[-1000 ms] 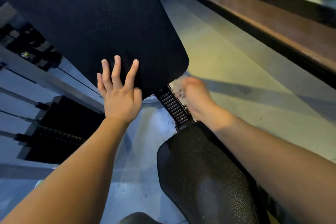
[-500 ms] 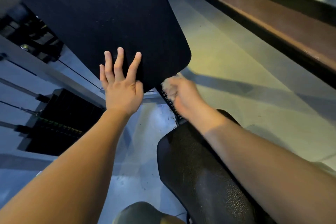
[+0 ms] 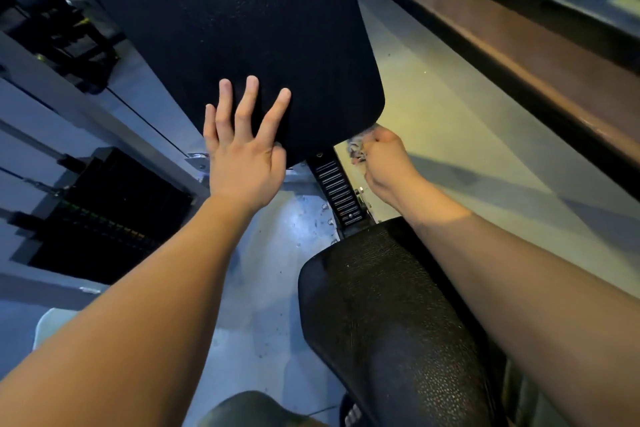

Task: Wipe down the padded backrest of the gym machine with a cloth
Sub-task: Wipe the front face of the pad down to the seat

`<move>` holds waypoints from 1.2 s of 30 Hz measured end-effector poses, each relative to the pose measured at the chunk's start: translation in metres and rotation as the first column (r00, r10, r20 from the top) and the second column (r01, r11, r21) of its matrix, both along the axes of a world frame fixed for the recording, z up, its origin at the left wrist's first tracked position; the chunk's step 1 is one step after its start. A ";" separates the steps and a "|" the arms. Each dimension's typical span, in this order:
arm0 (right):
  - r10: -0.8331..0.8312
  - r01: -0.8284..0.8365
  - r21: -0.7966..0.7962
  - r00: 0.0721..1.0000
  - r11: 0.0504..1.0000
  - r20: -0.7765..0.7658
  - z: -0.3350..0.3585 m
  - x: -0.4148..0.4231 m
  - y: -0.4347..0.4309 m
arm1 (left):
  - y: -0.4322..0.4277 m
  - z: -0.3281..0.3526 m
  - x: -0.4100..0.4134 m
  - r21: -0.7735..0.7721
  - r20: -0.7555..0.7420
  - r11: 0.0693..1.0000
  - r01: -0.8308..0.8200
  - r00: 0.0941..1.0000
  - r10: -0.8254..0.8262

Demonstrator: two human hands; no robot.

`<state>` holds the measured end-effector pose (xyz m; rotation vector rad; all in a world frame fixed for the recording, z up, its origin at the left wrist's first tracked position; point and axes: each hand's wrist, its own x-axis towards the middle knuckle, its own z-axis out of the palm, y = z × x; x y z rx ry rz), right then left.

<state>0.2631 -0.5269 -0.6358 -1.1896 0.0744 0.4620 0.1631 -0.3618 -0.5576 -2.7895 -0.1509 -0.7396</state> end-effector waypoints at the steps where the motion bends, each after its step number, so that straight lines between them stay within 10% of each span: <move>1: 0.035 -0.035 0.007 0.999 0.999 -0.041 0.001 -0.009 0.011 | 0.001 0.000 0.000 -0.002 -0.006 1.000 -0.001 1.000 0.001; 15: -0.045 0.113 0.305 0.975 0.946 -0.219 0.015 -0.084 0.078 | 0.010 0.016 -0.006 0.000 -0.138 1.000 0.020 0.990 -0.019; 24: 0.299 -0.292 0.131 0.954 0.947 -0.037 0.003 -0.087 0.057 | 0.028 0.032 -0.018 0.035 -0.155 0.986 0.162 0.976 -0.155; 36: -0.066 0.091 0.178 0.987 0.980 -0.145 -0.006 -0.080 0.099 | 0.033 0.030 -0.020 0.064 -0.190 0.982 0.177 0.968 -0.162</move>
